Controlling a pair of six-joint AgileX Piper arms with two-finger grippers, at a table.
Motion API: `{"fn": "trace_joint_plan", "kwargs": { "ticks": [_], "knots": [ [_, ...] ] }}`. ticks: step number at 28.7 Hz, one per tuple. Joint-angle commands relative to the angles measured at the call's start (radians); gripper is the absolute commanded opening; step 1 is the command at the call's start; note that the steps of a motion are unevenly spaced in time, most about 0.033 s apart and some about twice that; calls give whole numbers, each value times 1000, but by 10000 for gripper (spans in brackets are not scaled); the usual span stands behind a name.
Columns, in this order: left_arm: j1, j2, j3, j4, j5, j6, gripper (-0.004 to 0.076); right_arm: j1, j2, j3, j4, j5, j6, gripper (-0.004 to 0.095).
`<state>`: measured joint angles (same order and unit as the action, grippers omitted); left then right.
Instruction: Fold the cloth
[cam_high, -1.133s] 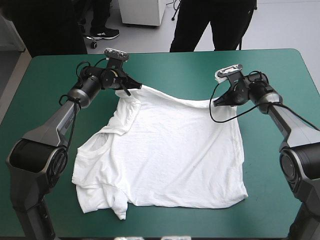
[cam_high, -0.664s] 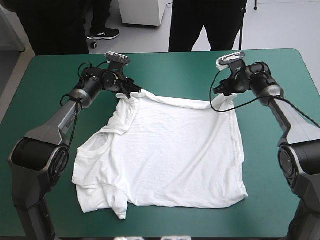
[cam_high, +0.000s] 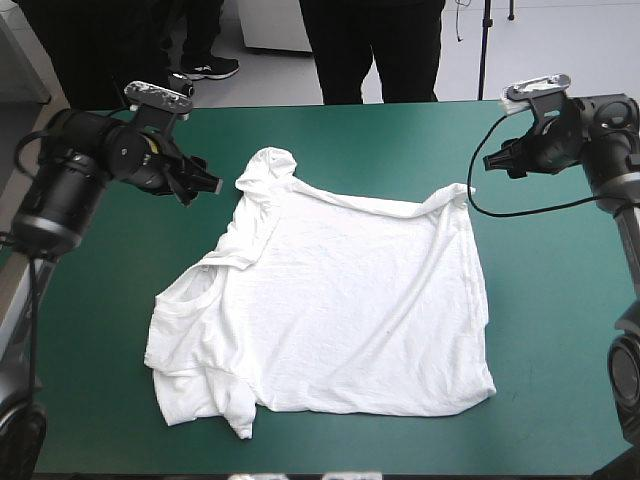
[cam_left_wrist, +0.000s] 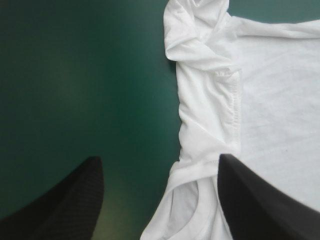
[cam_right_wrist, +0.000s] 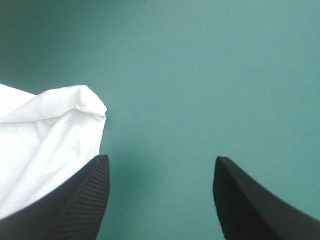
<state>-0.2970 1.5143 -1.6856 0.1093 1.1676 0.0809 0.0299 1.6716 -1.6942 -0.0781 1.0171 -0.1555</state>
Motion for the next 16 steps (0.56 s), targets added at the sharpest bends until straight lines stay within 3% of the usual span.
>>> {"fn": "trace_joint_plan", "kwargs": {
  "ticks": [1, 9, 16],
  "knots": [
    [-2, -137, 34, 39, -3, -11, 480, -7, -108, -33, -7, -3, -14, 577],
    [-2, -305, 361, 75, 41, -74, 480, -7, -151, -33, -7, 48, -14, 577],
    [7, -260, 547, 135, -35, -89, 480, -7, -151, -33, -7, 82, -34, 577]
  ]
}}
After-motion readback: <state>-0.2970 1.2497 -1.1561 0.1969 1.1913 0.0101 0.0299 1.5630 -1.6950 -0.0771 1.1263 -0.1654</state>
